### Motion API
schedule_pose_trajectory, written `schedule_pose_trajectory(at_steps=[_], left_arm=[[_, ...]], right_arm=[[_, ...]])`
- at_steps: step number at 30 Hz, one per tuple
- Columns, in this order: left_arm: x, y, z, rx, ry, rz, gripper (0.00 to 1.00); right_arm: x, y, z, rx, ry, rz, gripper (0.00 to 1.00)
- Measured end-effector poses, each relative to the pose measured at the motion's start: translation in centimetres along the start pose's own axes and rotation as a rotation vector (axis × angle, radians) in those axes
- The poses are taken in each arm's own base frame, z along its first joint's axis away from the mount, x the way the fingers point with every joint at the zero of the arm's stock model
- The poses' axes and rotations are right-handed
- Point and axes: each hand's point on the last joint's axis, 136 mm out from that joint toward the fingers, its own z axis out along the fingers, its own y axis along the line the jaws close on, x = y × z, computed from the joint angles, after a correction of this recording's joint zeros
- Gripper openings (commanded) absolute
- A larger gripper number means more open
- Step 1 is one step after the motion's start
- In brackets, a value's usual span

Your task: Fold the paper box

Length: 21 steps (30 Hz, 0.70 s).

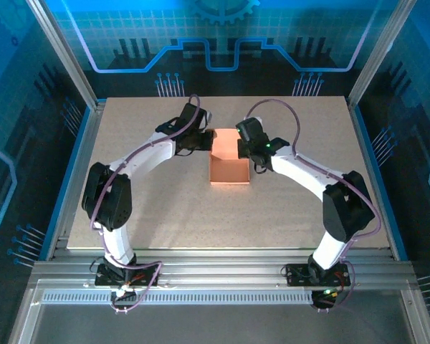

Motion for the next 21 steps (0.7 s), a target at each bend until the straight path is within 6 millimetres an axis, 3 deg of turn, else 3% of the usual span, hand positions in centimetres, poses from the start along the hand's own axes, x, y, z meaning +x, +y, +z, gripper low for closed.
schedule_pose_trajectory(at_steps=[4, 12, 21], left_arm=[[-0.7, -0.1, -0.1, -0.01, -0.063, -0.021, 0.0], [0.8, -0.5, 0.4, -0.023, -0.118, -0.015, 0.0], [2.2, -1.0, 0.5, -0.005, -0.156, -0.01, 0.0]], right_arm=[[-0.1, 0.0, -0.3, 0.021, -0.053, 0.043, 0.0], [1.7, -0.2, -0.3, 0.077, -0.104, 0.086, 0.0], [2.3, -0.6, -0.3, 0.121, -0.134, 0.138, 0.0]])
